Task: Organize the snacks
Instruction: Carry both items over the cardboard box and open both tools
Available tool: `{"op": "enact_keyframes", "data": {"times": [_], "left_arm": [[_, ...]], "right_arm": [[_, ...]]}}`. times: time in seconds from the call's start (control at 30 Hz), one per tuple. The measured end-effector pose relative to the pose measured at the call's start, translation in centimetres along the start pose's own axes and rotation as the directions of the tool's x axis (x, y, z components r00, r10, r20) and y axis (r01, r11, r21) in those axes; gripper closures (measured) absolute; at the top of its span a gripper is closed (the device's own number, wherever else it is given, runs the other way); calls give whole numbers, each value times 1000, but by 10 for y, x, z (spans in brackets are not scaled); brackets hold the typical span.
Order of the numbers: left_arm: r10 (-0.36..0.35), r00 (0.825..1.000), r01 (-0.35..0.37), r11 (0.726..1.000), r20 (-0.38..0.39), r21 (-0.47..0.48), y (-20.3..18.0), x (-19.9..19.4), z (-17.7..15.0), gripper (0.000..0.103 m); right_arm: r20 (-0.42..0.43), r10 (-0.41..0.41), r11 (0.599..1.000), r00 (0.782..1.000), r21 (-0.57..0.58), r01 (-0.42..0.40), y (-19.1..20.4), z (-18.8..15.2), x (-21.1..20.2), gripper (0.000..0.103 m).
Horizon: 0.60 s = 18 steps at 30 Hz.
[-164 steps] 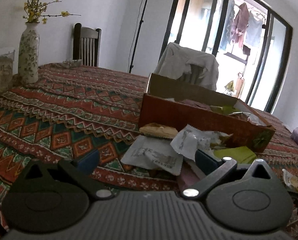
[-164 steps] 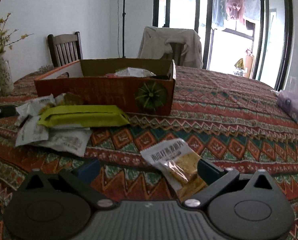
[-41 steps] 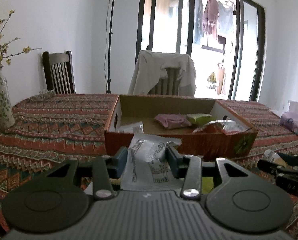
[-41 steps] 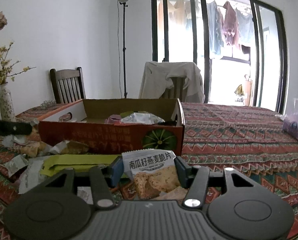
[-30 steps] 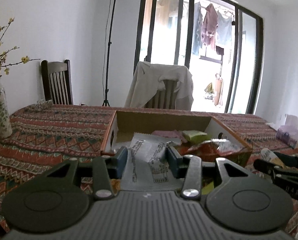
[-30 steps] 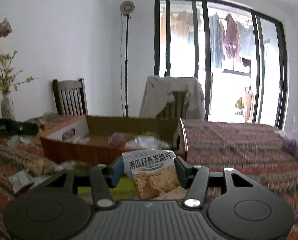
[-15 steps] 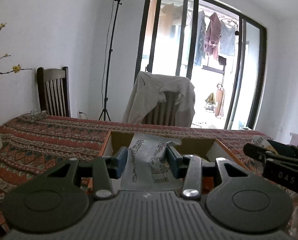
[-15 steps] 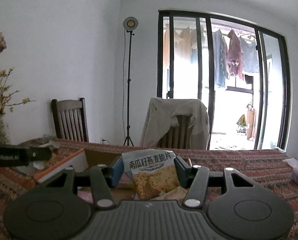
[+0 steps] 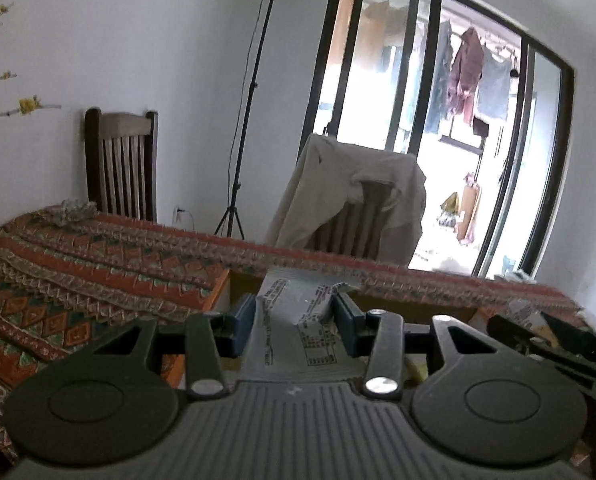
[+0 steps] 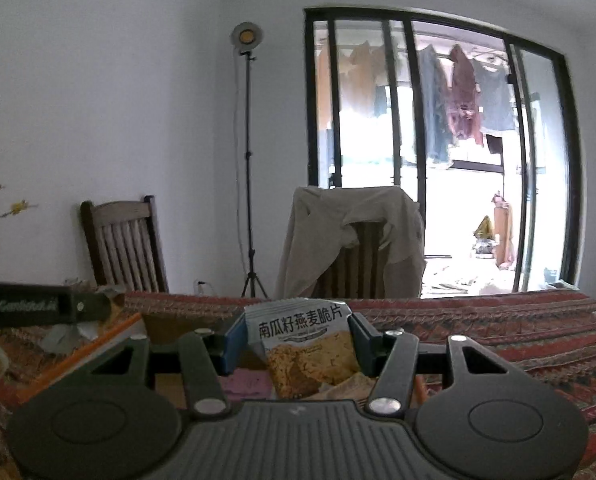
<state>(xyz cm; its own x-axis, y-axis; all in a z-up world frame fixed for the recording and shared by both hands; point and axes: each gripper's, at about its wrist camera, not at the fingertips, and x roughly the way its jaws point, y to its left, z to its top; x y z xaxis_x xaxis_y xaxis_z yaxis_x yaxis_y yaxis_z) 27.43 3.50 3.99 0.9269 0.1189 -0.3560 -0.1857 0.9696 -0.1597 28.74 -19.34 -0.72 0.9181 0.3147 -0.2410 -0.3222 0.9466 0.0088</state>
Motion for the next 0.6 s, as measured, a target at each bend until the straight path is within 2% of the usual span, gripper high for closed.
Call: {"op": "enact_keyframes", "data": {"times": [0.37,0.43,0.47,0.5,0.53,0.57,0.6], "left_arm": [[29,999,-28,999,-40,27,3,14,-14,58],[26,999,-25,999,-47,19,4,14,-16,54],[25,999,-24,1000,-46,15,5,13,-16,51],[22,999,-22,1000,-41,10,6,12,-16,37],[26,999,-26,1000,-31,4,7,10,-16,20],[32,999,-32,999,-16,-2,8,8,-16,13],[34,999,-34,999,3,-10,10,4,-16,3]], "right_arm": [[-51,4,1000,999,-10,-4,2,-13,6,49],[-58,0,1000,998,-10,0,3,-15,7,45],[-64,-1,1000,998,-5,0,2,-17,7,44],[-66,2,1000,998,1,-1,1,-18,7,41],[-71,4,1000,997,11,-3,-1,-18,7,31],[-75,7,1000,997,22,-6,-3,-18,7,23],[-74,10,1000,997,30,-8,-4,-20,5,7]]}}
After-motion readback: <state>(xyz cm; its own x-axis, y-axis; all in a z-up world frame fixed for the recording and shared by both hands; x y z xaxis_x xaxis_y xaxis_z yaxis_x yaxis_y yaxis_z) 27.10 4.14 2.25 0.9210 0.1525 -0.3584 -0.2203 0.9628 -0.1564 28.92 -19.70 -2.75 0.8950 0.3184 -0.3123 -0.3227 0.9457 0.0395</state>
